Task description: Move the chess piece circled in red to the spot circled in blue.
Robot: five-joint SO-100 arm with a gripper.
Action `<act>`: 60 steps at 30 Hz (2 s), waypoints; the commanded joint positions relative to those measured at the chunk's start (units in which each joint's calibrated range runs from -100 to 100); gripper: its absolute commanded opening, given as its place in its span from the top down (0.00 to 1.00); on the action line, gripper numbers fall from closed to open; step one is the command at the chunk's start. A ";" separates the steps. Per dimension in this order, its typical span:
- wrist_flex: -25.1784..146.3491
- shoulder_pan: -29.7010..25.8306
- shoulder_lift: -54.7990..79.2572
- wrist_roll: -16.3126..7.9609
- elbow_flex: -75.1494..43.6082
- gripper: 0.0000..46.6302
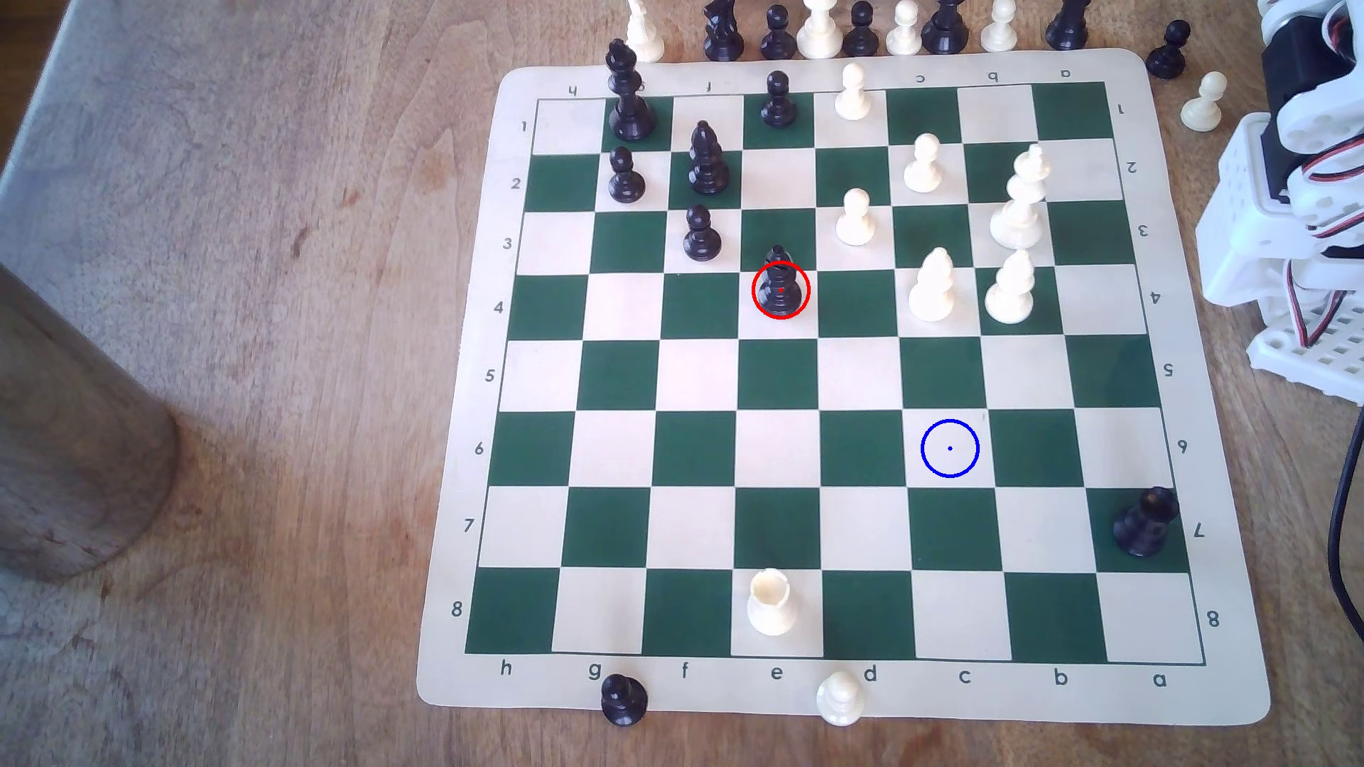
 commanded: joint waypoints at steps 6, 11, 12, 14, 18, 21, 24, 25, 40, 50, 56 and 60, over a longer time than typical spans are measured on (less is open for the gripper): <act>27.87 -5.36 -0.11 -0.15 -4.17 1.00; 48.51 -5.68 -0.11 0.10 -14.06 1.00; 53.51 -5.68 -0.11 0.10 -15.78 1.00; 73.49 -5.68 -0.11 -0.15 -21.49 1.00; 97.00 -4.03 -0.11 -0.24 -27.11 1.00; 117.06 -2.47 -0.11 -0.29 -31.92 1.00; 129.02 -2.16 -0.03 -0.29 -34.64 1.00; 131.07 -2.16 -0.03 -0.29 -34.73 1.00; 165.55 -6.54 5.58 -2.05 -39.99 0.99; 161.29 -3.02 38.77 -8.35 -55.22 0.86; 161.54 -2.94 56.51 -13.38 -68.09 0.82; 159.82 -1.53 64.91 -15.09 -72.44 0.76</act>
